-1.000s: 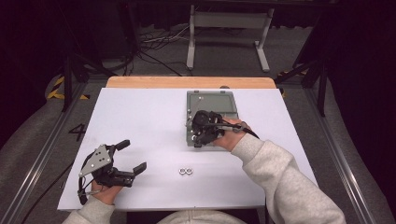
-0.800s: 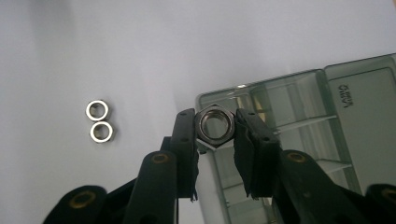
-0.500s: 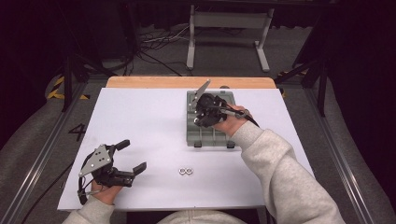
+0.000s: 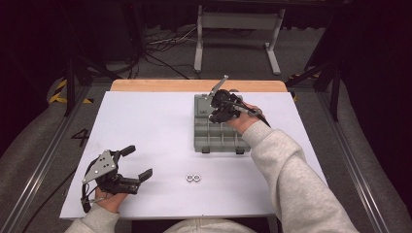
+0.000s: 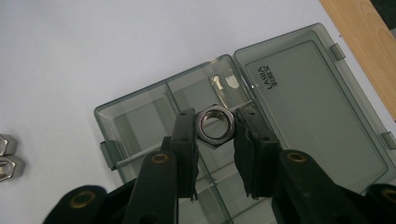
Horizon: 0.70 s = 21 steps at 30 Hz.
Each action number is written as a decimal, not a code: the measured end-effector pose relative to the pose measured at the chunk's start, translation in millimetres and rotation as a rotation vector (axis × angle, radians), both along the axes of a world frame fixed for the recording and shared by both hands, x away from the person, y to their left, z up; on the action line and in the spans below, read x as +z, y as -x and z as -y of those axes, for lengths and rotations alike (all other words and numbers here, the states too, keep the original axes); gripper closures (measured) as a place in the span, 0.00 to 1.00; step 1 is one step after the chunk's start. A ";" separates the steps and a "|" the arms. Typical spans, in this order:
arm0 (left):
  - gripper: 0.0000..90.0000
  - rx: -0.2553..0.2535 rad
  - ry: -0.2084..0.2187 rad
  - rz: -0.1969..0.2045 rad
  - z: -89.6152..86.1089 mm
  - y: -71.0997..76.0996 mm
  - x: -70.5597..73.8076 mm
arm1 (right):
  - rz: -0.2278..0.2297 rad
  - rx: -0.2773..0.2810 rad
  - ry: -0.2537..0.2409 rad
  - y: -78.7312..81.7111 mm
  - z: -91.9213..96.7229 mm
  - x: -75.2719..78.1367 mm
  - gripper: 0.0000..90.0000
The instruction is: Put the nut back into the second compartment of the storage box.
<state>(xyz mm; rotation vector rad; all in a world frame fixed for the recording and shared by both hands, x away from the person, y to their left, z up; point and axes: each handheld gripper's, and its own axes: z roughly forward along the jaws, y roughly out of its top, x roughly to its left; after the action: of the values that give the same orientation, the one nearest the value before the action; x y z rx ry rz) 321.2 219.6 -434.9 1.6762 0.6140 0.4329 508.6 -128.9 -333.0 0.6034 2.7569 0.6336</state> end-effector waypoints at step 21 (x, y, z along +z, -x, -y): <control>0.01 0.001 -0.002 -0.003 -0.3 -0.8 -0.4 | -0.078 -0.074 0.030 -29.7 1.6 -42.4 0.78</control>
<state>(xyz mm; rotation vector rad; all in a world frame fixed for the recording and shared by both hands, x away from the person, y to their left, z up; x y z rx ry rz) 321.9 220.0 -435.3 1.6784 0.6166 0.4317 538.4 -130.4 -375.4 0.7346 2.7951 0.5630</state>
